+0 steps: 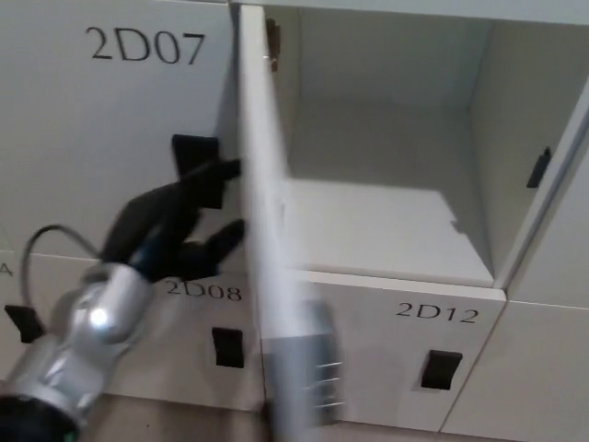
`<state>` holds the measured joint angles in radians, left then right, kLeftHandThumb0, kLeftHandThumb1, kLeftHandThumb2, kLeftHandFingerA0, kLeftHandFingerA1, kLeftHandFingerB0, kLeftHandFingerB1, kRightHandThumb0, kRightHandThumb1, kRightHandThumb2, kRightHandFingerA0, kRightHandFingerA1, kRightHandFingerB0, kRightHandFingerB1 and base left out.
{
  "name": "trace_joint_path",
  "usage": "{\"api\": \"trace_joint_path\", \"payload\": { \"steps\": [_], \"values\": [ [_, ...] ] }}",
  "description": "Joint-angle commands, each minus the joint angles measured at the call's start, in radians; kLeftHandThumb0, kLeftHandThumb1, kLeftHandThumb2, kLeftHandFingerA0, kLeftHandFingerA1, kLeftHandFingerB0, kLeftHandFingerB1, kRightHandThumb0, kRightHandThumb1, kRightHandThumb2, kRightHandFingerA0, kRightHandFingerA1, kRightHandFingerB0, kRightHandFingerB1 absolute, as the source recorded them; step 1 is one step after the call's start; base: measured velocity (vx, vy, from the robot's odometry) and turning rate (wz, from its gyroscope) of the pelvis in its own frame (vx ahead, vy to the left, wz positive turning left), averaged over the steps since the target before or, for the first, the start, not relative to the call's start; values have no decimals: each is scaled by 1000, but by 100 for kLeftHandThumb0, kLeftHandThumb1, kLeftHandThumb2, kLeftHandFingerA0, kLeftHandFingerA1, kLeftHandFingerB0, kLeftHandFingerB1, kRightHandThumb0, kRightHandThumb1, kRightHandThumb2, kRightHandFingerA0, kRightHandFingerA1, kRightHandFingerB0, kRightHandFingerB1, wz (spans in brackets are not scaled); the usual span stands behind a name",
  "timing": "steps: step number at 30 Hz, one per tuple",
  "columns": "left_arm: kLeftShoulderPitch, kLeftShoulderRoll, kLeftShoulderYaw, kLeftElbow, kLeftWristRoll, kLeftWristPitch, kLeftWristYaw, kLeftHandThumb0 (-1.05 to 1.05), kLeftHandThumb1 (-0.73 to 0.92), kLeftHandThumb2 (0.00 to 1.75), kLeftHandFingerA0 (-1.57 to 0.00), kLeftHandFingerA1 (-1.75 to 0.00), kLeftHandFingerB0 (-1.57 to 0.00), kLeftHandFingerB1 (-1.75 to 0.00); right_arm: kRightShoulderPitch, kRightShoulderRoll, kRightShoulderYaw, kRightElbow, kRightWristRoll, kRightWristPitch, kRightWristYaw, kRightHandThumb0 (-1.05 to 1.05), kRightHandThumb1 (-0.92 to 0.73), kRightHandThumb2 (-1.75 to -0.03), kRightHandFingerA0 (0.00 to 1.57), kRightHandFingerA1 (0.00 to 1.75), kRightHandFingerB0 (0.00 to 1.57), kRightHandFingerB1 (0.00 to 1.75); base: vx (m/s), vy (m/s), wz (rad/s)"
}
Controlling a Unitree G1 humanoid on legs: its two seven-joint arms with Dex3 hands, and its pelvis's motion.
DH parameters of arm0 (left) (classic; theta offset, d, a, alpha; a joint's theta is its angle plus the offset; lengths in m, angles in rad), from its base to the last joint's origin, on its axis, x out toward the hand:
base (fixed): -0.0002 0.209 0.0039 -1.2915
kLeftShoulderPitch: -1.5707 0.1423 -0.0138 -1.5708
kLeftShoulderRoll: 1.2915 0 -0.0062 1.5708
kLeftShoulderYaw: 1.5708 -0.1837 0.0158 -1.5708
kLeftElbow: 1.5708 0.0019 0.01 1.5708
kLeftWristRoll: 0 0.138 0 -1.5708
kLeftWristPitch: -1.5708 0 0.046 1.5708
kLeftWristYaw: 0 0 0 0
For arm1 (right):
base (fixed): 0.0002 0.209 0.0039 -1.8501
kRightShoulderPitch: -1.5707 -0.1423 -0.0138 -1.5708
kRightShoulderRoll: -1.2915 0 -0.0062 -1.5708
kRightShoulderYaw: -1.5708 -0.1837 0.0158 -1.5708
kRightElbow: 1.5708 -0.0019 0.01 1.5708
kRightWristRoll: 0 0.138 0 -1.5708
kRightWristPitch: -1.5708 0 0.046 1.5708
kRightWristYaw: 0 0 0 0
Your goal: The robot uses its left hand to push the door of an open cabinet towards the right and closes it
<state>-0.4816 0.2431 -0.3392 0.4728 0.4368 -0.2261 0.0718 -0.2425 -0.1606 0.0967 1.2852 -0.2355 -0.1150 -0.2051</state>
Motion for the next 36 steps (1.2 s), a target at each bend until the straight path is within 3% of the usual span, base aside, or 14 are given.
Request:
{"api": "trace_joint_path", "payload": {
  "steps": [1, 8, 9, 10, 11, 13, 16, 17, 19, 20, 23, 34, 35, 36],
  "values": [
    [-151, -197, -240, -154, 244, 158, -81, -67, 91, 68, -43, -36, -31, -31, 4, -30, 11, -7, -17, 24, -6, -50, -85, -66, 45, 41, 37, 35, 0, 0, 0],
    [-401, -547, -467, -181, 289, 192, -194, -75, 92, 73, -34, -40, -26, -30, -8, -5, -1, -8, 2, 19, -12, -50, -83, -65, 48, 41, 41, 36, 2, 1, -1],
    [-433, -597, -494, -227, 274, 161, -216, -24, 84, 64, -48, -68, -37, -57, -18, -1, -3, -9, 5, 20, -12, -50, -83, -65, 48, 41, 41, 36, 16, 12, -10],
    [-452, -628, -511, -258, 263, 139, -230, -24, 84, 64, -48, -68, -37, -57, -25, 1, -4, -9, 7, 21, -12, -50, -83, -65, 48, 41, 41, 36, 0, 0, 0],
    [-453, -657, -541, -328, 243, 115, -252, 35, 81, 64, -59, -78, -46, -68, -30, -4, -3, -10, 4, 25, -12, -50, -83, -65, 48, 41, 41, 36, 0, 0, 0],
    [-441, -671, -568, -386, 233, 110, -270, 35, 81, 64, -59, -78, -46, -68, -31, -11, -2, -11, 2, 27, -11, -50, -83, -65, 48, 41, 41, 36, 0, 0, 0],
    [-348, -594, -627, -495, 210, 105, -307, 23, 92, 76, -30, -63, -19, -53, -22, -21, 3, -9, -3, 27, -7, -50, -83, -65, 48, 41, 41, 36, 4, 1, -3],
    [-323, -551, -637, -519, 218, 124, -320, 5, 92, 129, -33, -65, -26, -61, -14, -21, 4, -8, -5, 24, -7, -50, -83, -65, 48, 41, 41, 36, 0, 0, 0],
    [-306, -519, -645, -534, 229, 144, -328, 5, 92, 129, -33, -65, -26, -61, -5, -19, 6, -7, -6, 22, -7, -50, -83, -65, 48, 41, 41, 36, 0, 0, 0],
    [-280, -463, -636, -549, 228, 170, -361, -22, 92, 95, -1, -40, -4, -32, 8, -20, 7, -7, -7, 17, -7, -50, -83, -65, 48, 41, 41, 36, 0, 0, 0],
    [-220, -366, -616, -556, 237, 187, -367, -51, 92, 93, -1, -17, 0, -12, 26, -16, 6, -6, -5, 9, -7, -50, -83, -65, 48, 41, 41, 36, 0, 0, 0],
    [217, 69, -466, -503, 177, 122, -275, -94, 92, 97, 0, -20, 0, -19, 23, -20, 3, -5, -2, 7, 0, -50, -83, -65, 48, 41, 41, 36, 0, 0, 0],
    [263, 94, -443, -473, 157, 87, -234, -65, 91, 68, -42, -41, -33, -32, 25, -22, 0, 0, 1, 5, 8, -49, -80, -64, 48, 41, 43, 37, 0, 0, 0],
    [320, 126, -413, -437, 132, 44, -183, -65, 91, 68, -42, -41, -33, -32, 27, -25, -4, 5, 5, 1, 18, -49, -80, -64, 48, 41, 43, 37, 0, 0, 0]
  ]
}}
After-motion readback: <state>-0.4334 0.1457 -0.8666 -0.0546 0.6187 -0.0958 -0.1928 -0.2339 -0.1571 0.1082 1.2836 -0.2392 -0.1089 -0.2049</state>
